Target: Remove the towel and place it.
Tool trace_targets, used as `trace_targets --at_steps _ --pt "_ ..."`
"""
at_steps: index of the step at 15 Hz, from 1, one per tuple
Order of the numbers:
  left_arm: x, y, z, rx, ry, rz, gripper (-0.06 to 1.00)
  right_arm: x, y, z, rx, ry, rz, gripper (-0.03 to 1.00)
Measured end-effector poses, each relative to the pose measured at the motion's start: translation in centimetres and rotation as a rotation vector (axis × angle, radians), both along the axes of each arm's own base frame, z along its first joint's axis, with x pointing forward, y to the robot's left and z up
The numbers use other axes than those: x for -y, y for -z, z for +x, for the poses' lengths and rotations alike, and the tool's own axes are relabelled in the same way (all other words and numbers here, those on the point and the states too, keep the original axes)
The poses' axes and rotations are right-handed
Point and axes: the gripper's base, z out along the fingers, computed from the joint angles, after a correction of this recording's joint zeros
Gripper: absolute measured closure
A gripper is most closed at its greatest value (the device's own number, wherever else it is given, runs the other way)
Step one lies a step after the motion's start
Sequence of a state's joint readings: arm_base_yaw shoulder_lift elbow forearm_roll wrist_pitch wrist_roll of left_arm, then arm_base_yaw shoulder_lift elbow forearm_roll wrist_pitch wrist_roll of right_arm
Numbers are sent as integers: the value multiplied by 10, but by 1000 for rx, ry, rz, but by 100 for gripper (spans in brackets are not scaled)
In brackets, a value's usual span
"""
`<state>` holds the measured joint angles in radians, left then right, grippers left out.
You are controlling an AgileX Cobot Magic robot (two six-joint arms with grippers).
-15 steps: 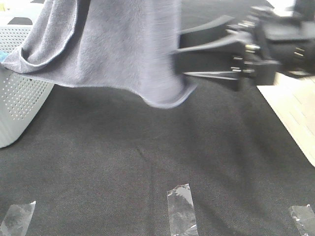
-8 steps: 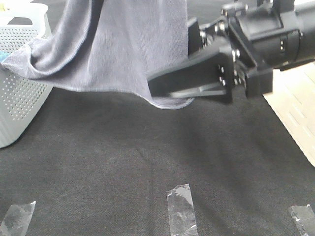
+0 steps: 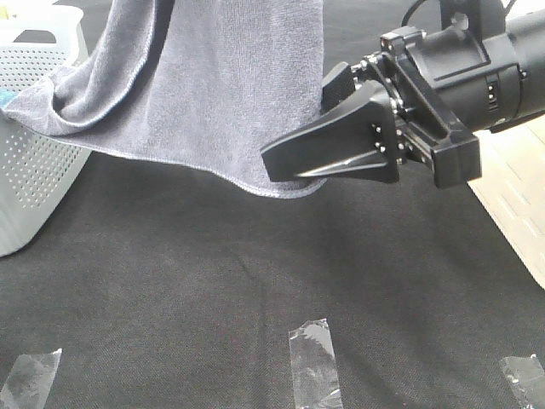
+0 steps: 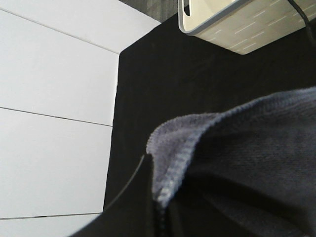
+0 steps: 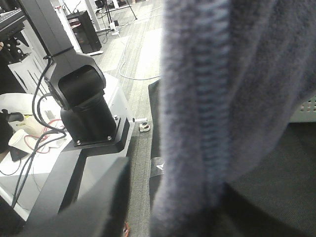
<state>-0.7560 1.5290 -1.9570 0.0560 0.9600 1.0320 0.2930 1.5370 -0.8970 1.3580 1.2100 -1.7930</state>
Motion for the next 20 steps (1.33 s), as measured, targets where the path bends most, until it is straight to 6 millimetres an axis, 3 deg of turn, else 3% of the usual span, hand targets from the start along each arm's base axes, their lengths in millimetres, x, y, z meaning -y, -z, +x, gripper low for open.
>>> trace_targets --at_steps 1,2,3,4,7,12,14,16,20 --pt "0 0 0 0 0 0 94 0 0 0 0 0 0 58" --pt "-1 2 -1 -16 -2 11 94 0 1 0 -1 5 -9 66" --pt "-1 3 -1 -25 -5 18 94 0 2 2 -11 27 -20 87" --pt "-1 3 -1 -28 -5 20 94 0 2 3 -20 39 -26 95" --pt "-1 3 -1 -28 -5 20 94 0 2 4 -47 67 -34 95" --pt "-1 3 -1 -74 -41 -35 94 0 -4 19 -296 286 -94 95" --pt "-1 3 -1 -88 -52 -51 94 2 -32 28 -278 328 -197 95" --pt "-1 2 -1 -114 -73 -88 94 7 -73 38 -223 417 -301 95" --pt "-1 -2 11 -44 -152 -163 94 28 -145 53 -88 710 -457 95"
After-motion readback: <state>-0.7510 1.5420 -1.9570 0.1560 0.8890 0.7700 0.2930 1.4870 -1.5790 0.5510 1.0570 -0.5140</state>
